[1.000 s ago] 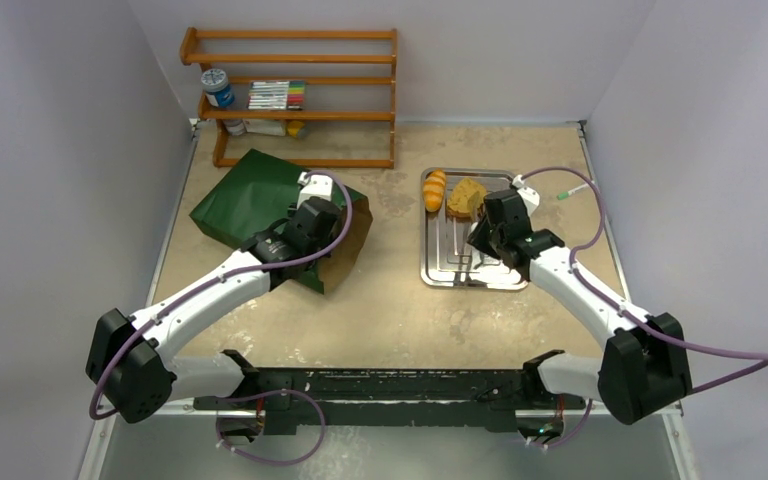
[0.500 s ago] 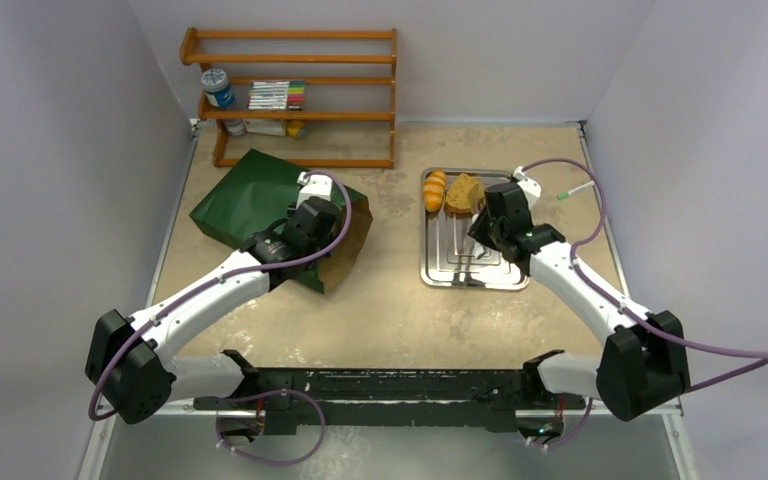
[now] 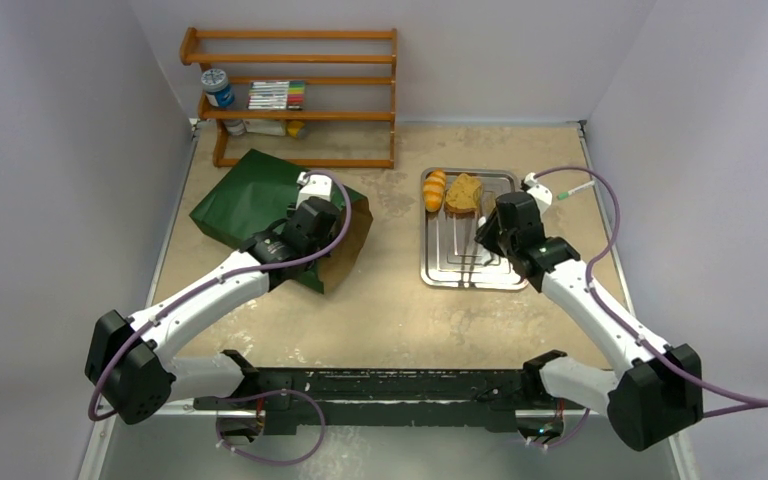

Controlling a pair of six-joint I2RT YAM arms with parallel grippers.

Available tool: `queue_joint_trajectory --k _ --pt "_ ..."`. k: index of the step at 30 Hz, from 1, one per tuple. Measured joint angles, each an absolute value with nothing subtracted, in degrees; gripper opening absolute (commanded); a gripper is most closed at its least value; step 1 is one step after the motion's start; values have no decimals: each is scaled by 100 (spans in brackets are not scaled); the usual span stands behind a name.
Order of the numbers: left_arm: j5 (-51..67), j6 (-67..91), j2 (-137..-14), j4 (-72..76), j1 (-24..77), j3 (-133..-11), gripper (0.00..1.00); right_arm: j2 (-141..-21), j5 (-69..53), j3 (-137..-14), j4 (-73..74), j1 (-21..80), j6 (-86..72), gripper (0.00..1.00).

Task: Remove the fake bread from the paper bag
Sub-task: Place the fake bread in the container, then take out the fake bread from the paper bag.

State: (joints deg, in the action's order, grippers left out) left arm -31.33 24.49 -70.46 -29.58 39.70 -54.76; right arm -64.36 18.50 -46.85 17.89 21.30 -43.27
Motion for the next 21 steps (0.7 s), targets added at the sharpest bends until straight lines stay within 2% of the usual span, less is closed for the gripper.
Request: queue_joint_trajectory --k 9,13,21 --pt "-3179 2471 -6908 -3028 3970 -5476 38 -5902 1861 -4775 1907 2445 -4132 20" --pt "-3192 2473 -6897 -3100 3970 -5476 28 -6005 1944 -4995 2051 3328 -4145 14" --pt "-3223 2467 -6908 -3245 3970 -5546 24 -6075 1984 -5131 2075 4860 -4338 11"
